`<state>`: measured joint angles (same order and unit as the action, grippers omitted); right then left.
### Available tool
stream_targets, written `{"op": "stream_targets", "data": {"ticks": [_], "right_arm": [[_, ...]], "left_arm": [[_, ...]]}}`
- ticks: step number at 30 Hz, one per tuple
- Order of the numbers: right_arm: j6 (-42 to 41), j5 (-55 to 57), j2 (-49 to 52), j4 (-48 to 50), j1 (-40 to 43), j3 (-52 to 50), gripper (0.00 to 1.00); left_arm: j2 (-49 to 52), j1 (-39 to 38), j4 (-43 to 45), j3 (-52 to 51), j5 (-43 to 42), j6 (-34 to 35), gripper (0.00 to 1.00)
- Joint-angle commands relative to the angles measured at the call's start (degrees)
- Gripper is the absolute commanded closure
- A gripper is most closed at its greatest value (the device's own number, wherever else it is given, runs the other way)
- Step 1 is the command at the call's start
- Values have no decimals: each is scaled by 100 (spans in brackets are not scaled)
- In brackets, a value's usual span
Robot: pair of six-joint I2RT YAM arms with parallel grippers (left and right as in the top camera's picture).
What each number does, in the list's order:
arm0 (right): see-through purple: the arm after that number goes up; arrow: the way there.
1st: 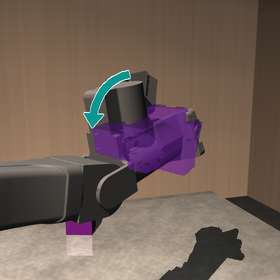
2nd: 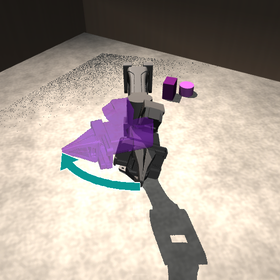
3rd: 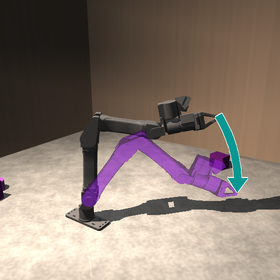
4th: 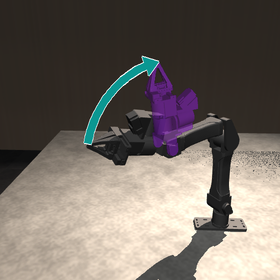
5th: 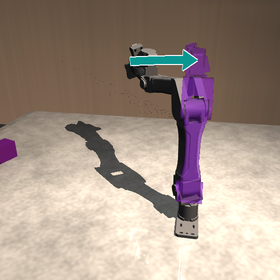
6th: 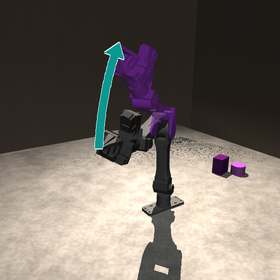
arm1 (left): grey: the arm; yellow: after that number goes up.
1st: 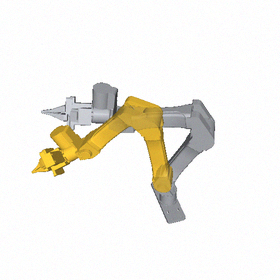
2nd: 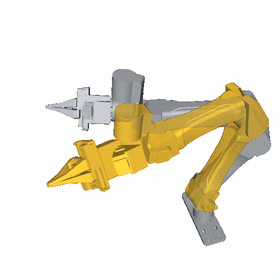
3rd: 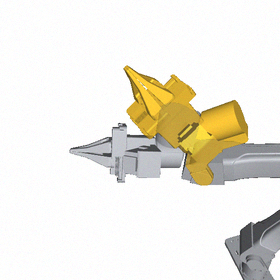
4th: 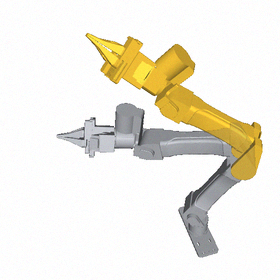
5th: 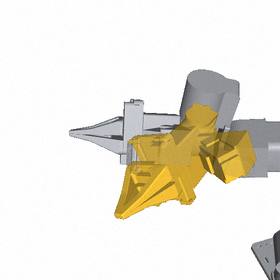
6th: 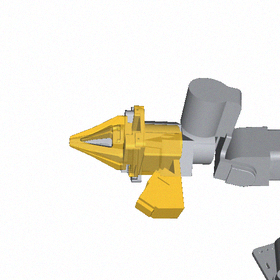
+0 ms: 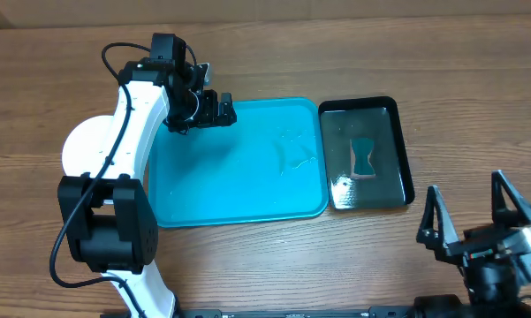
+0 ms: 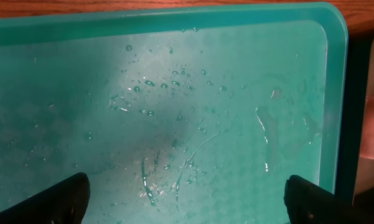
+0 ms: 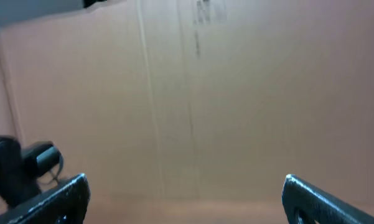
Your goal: Clean dirty plates on tray and stack at the side
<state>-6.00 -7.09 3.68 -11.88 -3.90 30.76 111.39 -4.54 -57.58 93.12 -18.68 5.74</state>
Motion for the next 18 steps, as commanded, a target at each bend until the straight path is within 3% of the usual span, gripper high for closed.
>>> {"op": "stream_targets", "data": {"ticks": [1,7,18], "right_arm": [[-20,-315,-293,861,46,-713,0],[-22,-352,-352,2203,44,-1784,0],[-13,48,-352,2356,44,-2756,0]], "left_arm": [[-13,0,2,-2,-22,-105,0],[-13,0,2,-2,-22,-105,0],[-13,0,2,-2,-22,-105,0]]}}
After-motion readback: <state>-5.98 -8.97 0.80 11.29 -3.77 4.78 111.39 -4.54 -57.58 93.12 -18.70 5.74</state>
